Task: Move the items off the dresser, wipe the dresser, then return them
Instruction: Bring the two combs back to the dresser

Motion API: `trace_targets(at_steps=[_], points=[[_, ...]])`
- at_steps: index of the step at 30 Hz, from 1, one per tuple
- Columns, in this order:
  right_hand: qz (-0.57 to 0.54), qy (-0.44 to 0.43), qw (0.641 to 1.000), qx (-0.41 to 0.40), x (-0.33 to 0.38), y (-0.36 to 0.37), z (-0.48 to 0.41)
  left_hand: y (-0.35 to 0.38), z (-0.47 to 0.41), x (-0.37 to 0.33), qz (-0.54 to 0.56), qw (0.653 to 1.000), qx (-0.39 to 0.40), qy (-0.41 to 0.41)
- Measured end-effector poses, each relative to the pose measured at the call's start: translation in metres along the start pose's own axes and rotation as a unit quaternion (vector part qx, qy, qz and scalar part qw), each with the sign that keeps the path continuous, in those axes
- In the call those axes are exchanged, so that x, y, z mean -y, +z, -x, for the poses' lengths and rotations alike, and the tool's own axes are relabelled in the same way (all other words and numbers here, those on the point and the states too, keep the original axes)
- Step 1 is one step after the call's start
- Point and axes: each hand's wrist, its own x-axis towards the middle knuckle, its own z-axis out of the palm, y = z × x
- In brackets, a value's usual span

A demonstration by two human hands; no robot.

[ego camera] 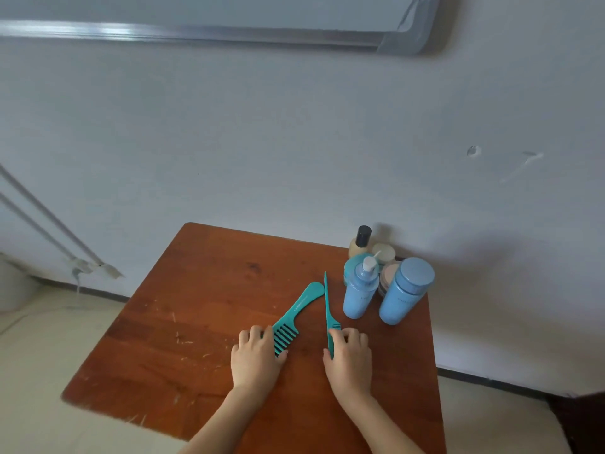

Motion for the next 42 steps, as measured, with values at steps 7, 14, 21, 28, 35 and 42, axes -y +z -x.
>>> trace_targets(at_steps=[7,14,21,28,35,42], points=[[0.007,0.075,0.995,0.065,0.017,-0.012,-0.007,-0.007,-0.011,0.006,0.069,0.995,0.042,-0.062],[0.014,0.108,0.99,0.089,0.026,-0.019,-0.012,-0.018,-0.029,0.049,0.197,0.979,0.017,-0.058],[-0.006,0.138,0.99,-0.005,0.072,-0.042,-0.021,-0.057,-0.074,0.091,0.292,0.955,-0.038,0.041],[-0.017,0.227,0.968,-0.11,0.127,-0.068,0.011,-0.099,-0.082,0.088,0.322,0.925,-0.015,0.202],[0.015,0.285,0.921,-0.266,0.112,-0.096,0.124,-0.104,-0.004,0.054,0.441,0.838,0.01,0.322],[0.023,0.482,0.784,-0.391,0.095,-0.127,0.318,-0.073,0.159,-0.021,0.409,0.736,0.127,0.525]])
